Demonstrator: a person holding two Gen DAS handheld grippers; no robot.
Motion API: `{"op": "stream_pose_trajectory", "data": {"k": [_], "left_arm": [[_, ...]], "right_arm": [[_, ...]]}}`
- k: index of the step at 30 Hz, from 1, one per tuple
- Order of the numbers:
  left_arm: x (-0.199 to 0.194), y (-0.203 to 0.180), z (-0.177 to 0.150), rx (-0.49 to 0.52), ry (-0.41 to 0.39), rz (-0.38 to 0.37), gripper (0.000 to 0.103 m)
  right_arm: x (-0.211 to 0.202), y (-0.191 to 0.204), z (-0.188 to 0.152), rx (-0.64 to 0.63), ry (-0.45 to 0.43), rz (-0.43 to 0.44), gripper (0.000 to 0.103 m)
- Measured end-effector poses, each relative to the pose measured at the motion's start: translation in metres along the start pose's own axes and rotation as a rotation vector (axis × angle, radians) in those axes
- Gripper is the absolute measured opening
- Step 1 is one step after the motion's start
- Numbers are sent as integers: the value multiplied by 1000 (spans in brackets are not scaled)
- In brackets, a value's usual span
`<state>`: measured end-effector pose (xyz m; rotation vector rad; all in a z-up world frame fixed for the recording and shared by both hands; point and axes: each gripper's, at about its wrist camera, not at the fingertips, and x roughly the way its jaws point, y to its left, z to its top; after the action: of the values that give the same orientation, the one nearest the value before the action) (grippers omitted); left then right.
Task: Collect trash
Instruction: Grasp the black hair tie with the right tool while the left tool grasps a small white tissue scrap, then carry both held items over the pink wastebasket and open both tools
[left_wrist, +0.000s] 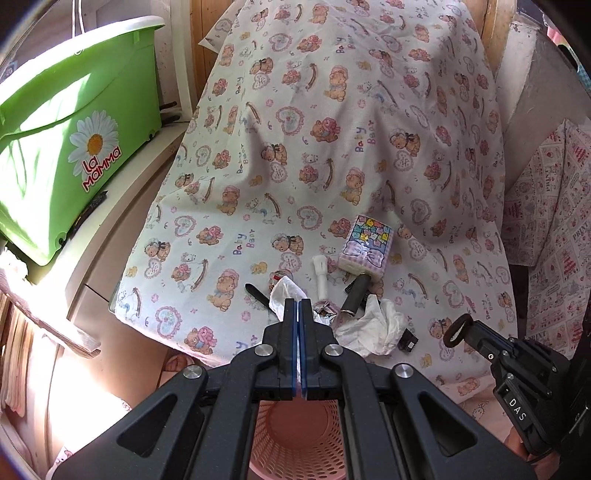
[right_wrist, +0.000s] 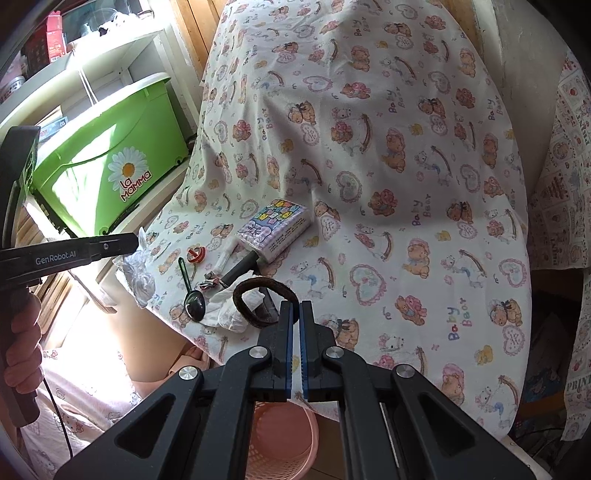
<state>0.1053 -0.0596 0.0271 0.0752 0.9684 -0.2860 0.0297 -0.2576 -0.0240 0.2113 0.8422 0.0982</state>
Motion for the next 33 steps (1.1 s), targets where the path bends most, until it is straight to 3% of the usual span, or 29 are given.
{"op": "stream_pose_trajectory", "data": {"k": [7, 11, 15, 19, 22, 25, 33], "left_arm": [[-19, 5, -33, -1, -18, -22, 0], [-18, 12, -57, -1, -21, 4, 0], [7, 20, -80, -33, 81, -27, 0], [20, 21, -97, -40, 114, -58, 0], [31, 15, -108, -18, 132, -38, 0], [45, 17, -118, -35, 169, -54, 0], [86, 25, -137, -101, 281, -64, 1]], "right_arm": [[-13, 20, -19, -34, 10, 37, 4], [-23, 31, -34, -42, 14, 56, 4], [-21, 43, -50, -80, 49, 58, 4], [-20, 53, -64, -106, 74, 83, 4], [-14, 61, -74, -137, 112, 95, 4], [-7, 68, -85, -163, 112, 25, 4], [32, 71, -107, -175, 239, 7, 4]]}}
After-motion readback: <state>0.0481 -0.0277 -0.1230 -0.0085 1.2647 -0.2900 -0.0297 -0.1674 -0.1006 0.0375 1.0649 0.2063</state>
